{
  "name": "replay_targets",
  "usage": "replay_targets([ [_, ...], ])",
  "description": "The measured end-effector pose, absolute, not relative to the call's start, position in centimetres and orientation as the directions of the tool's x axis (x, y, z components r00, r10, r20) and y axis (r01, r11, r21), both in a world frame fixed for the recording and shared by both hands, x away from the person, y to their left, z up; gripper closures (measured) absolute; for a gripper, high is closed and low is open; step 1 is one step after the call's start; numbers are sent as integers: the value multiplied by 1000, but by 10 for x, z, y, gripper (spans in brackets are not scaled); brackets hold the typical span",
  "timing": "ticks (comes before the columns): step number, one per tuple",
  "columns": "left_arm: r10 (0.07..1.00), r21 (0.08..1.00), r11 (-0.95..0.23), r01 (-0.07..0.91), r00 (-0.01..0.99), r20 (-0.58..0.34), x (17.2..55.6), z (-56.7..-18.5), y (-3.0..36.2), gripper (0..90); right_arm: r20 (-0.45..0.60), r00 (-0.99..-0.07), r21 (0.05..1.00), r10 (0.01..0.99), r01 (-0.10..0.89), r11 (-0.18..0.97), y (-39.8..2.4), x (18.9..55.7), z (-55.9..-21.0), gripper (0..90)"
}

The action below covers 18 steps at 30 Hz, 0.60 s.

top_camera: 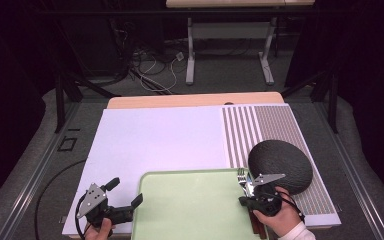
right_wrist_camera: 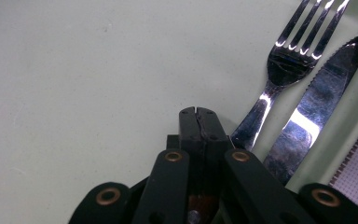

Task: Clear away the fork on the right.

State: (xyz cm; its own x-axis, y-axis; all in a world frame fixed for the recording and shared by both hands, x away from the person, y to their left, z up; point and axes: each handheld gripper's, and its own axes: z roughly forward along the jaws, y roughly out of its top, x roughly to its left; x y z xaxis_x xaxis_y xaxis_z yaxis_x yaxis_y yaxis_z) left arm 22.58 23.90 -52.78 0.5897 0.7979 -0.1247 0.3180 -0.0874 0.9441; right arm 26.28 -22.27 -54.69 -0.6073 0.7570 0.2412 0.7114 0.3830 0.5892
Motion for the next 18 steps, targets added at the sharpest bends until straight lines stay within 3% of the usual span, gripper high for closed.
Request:
replay_targets([
  [6,798,944,-88,318,590,-124,226,-528,239,10,243,-629,609,738,692,389,-222,261,-545,883],
  [18,799,944,-87,320,589,-126,226,-528,239,10,199,-685,672,701,616,411,-226,261,-538,735],
])
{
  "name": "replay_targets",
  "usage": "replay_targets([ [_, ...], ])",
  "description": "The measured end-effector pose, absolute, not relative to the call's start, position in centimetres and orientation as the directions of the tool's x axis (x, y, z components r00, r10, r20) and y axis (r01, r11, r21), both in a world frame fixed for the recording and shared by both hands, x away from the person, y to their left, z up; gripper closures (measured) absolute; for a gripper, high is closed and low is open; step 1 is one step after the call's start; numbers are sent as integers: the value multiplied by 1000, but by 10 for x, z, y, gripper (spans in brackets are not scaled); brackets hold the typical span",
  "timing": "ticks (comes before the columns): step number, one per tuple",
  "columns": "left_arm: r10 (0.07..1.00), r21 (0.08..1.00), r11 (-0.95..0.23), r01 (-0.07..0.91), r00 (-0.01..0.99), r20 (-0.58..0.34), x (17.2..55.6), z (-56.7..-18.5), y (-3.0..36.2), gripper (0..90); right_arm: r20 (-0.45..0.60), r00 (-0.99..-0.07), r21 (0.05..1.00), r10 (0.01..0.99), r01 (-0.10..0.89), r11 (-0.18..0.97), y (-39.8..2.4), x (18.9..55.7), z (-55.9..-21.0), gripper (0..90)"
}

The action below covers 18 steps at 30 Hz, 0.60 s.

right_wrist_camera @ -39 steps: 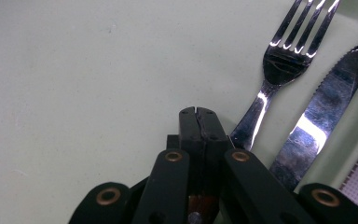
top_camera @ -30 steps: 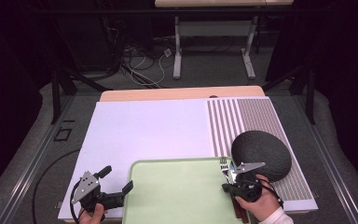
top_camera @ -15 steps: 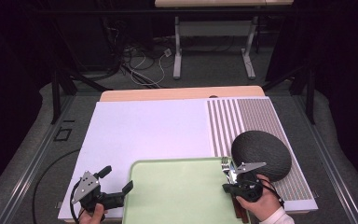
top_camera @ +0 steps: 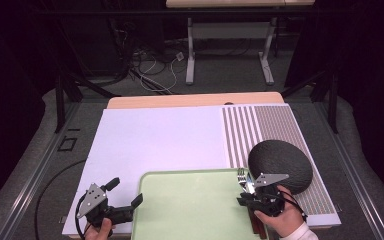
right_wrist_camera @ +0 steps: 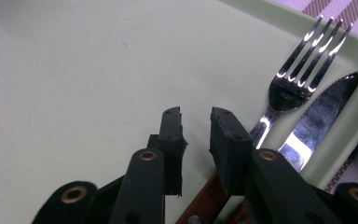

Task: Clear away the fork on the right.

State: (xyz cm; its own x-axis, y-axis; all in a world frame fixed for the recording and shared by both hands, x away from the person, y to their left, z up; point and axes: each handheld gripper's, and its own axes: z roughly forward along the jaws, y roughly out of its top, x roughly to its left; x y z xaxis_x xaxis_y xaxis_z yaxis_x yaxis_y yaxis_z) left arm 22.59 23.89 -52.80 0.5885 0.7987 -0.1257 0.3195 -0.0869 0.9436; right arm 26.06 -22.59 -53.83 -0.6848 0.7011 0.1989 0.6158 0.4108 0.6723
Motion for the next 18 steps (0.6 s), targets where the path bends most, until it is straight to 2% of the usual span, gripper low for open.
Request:
replay_targets([
  [6,798,943,-89,319,589,-124,226,-528,239,11,169,-699,695,695,584,419,-228,261,-536,629],
  [12,799,944,-88,320,588,-125,226,-528,239,11,132,-712,716,689,550,431,-230,261,-533,587],
  [14,799,943,-87,320,588,-126,226,-528,239,10,118,-707,732,697,536,421,-231,261,-532,540],
  [16,799,944,-87,319,588,-125,226,-528,239,10,124,-706,732,697,540,416,-232,262,-531,537],
  [18,799,944,-86,320,588,-126,226,-528,239,10,135,-686,717,715,566,408,-234,262,-529,496],
])
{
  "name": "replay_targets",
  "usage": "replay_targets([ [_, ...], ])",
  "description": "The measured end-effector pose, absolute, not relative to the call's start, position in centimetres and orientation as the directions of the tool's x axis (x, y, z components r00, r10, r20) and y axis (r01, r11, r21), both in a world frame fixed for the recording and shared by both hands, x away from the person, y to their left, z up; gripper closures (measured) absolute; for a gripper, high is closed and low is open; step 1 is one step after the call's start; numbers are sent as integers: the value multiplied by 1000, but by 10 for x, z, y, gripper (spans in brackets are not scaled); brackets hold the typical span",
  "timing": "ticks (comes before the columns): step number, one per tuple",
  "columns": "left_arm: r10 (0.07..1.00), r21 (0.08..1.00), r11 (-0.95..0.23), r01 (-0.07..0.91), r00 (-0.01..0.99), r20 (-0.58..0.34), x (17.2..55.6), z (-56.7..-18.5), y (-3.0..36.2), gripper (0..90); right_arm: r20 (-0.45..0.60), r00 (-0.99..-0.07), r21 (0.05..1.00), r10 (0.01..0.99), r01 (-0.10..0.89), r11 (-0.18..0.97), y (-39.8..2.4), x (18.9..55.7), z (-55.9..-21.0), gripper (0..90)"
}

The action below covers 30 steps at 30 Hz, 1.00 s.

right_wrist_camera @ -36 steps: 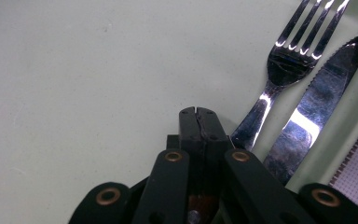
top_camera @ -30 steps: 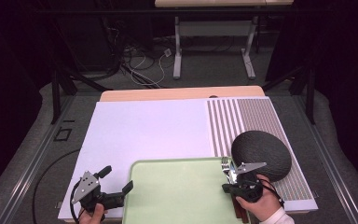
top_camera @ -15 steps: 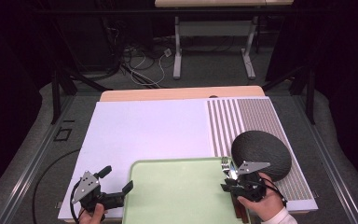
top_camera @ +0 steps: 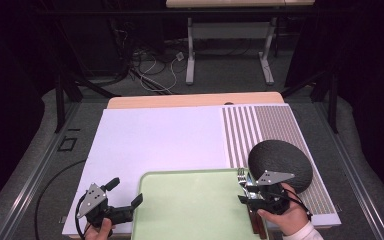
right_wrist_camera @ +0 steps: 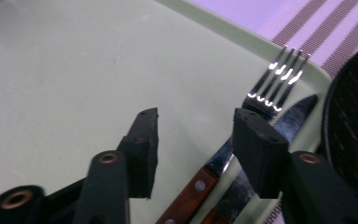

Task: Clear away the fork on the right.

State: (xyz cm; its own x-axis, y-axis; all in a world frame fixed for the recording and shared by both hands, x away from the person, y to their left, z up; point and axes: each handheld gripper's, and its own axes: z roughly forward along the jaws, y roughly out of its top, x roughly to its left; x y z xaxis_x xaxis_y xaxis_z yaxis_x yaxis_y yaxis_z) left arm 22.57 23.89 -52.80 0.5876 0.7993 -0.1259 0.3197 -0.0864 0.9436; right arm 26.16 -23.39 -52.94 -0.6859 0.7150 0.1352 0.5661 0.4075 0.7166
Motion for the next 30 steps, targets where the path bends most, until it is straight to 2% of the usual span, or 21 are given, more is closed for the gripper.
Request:
replay_targets([
  [8,799,943,-88,320,589,-125,226,-528,239,10,150,-665,771,732,541,334,-247,264,-523,424],
  [18,799,943,-87,321,588,-126,226,-528,239,10,110,-606,785,788,539,305,-264,270,-522,151],
  [21,799,943,-87,321,588,-127,226,-528,239,11,111,-577,795,809,540,277,-268,269,-520,124],
  [24,799,943,-87,321,588,-127,226,-528,239,10,122,-570,802,812,539,258,-272,270,-519,34],
  [30,800,943,-86,322,587,-128,226,-528,239,10,125,-542,806,831,544,234,-283,271,-517,0],
])
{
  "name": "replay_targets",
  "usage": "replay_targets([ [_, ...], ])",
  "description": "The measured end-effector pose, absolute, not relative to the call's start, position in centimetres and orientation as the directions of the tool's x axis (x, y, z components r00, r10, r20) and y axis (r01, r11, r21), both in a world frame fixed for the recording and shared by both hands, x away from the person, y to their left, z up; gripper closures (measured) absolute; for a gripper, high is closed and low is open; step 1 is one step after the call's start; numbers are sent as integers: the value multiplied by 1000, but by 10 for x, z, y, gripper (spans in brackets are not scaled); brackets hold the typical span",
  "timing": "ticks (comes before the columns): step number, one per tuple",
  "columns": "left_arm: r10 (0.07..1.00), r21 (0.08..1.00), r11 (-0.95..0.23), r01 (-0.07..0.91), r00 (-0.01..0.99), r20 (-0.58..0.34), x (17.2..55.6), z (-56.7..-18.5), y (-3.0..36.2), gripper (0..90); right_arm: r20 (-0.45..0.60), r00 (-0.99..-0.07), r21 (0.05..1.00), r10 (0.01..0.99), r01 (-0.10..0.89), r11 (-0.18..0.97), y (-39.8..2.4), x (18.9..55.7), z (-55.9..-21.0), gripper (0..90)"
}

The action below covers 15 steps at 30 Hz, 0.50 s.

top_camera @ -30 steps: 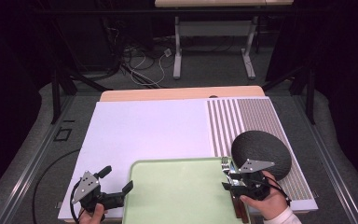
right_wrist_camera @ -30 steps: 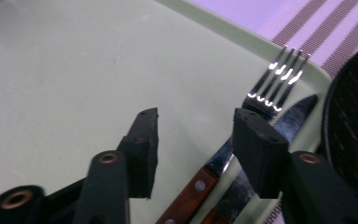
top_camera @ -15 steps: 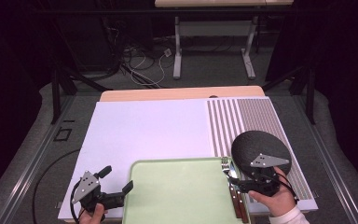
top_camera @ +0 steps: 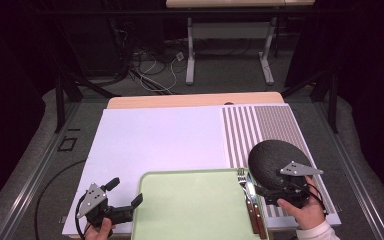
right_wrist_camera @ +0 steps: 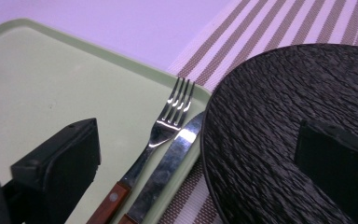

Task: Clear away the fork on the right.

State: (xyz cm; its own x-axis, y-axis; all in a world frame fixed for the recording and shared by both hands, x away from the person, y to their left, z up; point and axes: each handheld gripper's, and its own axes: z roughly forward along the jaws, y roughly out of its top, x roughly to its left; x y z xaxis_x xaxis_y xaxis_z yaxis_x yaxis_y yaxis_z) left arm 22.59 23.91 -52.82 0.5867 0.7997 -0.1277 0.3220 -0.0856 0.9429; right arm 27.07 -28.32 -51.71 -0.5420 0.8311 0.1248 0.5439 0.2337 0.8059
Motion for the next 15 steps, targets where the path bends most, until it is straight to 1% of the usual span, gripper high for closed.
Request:
replay_targets([
  [4,800,943,-84,322,586,-129,226,-528,239,10,132,-529,811,838,543,215,-292,270,-516,0],
  [15,801,943,-83,322,584,-129,226,-528,239,10,74,-458,809,886,547,215,-314,266,-516,0],
])
